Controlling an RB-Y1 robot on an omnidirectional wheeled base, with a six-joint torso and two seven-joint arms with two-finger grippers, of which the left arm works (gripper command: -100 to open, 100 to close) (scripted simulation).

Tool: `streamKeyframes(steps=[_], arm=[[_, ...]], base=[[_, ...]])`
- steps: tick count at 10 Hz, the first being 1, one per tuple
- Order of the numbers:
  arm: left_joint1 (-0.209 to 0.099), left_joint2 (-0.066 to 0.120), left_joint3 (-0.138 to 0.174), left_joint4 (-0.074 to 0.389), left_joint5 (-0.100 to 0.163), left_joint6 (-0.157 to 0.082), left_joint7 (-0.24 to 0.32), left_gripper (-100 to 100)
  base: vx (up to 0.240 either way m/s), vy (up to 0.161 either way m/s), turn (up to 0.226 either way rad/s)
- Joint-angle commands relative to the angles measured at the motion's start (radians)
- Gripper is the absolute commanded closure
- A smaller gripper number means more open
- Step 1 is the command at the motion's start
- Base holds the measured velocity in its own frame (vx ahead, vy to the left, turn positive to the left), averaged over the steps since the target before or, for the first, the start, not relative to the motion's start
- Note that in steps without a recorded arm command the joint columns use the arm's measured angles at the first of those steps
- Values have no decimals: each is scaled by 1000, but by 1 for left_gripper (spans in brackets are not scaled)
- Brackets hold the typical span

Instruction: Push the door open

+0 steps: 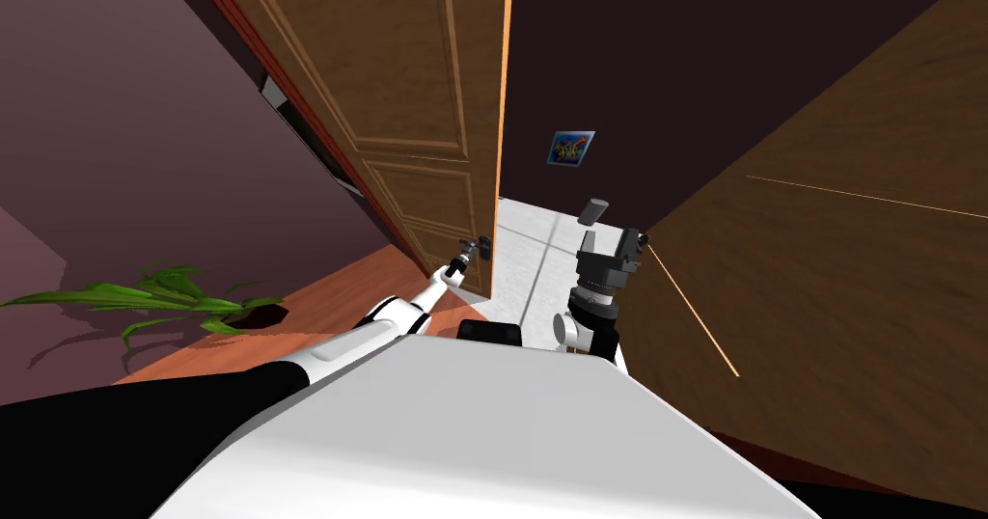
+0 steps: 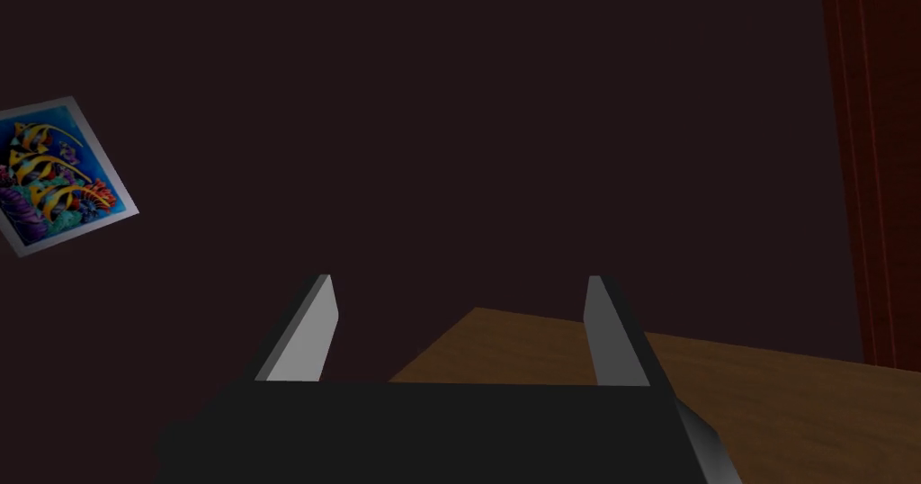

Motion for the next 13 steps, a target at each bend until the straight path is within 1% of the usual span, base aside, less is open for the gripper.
streamKeyframes(steps=[1,2,3,4,6,7,8,11,13], arm=[[8,16,32,-22,8,16,-14,100],[8,17,40,-20,10,16,-18,100],[8,17,40,-20,10,16,-18,100],[8,20,66,-13,16,18,-31,100],[8,22,83,-8,20,18,-39,100],[8,24,99,-4,24,19,-48,100],[8,25,107,-2,26,20,-51,100],[7,30,150,10,37,22,-73,100],[7,33,173,17,42,23,-85,100]], base=[[128,-149,61],[140,-135,52],[87,-82,29],[111,-119,53],[119,-153,72],[138,-144,64],[135,-154,51],[173,-160,71],[165,-152,59]])
